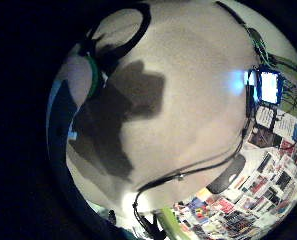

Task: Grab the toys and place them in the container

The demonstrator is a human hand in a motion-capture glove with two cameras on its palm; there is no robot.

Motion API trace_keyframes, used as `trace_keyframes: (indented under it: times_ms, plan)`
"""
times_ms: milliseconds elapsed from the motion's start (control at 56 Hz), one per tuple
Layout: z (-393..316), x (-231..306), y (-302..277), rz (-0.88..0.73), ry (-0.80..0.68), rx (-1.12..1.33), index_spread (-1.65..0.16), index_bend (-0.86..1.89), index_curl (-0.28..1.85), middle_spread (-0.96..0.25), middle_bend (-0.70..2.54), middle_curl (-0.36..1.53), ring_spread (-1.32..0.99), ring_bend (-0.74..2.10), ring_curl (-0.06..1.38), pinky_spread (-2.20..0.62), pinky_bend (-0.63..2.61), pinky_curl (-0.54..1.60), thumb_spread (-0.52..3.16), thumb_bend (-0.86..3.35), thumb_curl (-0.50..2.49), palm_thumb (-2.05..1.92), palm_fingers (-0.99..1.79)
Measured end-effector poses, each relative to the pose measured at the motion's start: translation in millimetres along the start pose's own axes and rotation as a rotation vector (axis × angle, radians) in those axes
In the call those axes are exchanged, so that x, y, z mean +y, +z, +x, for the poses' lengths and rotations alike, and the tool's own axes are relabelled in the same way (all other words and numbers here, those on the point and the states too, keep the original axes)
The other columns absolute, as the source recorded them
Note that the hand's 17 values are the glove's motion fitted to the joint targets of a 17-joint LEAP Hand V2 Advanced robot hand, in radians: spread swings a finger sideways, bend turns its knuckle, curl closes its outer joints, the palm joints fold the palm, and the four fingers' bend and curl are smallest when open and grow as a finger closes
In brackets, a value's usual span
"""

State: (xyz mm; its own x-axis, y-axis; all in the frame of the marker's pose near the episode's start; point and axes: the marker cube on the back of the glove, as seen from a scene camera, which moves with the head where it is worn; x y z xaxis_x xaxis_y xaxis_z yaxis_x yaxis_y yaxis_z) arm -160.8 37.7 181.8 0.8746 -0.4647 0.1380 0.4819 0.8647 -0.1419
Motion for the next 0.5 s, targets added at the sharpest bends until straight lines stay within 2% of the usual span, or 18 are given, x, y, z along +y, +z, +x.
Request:
trace_keyframes:
  times_ms: [143, 375, 500]
  plan:
    - [-1, 9, -3, 0.045, 0.002, -0.004, -0.23, 0.18, 0.27, -0.08, 0.43, 0.41, -0.29, 0.94, 0.53, -0.27, 0.85, 0.38, 1.56, 0.22, 0.48, 0.57, 0.75]
    - [-23, 47, -21, -0.120, 0.024, -0.100, -0.18, 0.41, 0.39, -0.15, 0.45, 0.48, -0.34, 0.81, 0.50, -0.38, 0.81, 0.38, 1.39, 0.18, 0.56, 0.63, 0.85]
    - [-39, 72, -69, -0.003, 0.052, -0.096, -0.15, 0.48, 0.45, -0.17, 0.47, 0.51, -0.37, 0.80, 0.50, -0.41, 0.80, 0.39, 1.31, 0.16, 0.61, 0.66, 0.88]
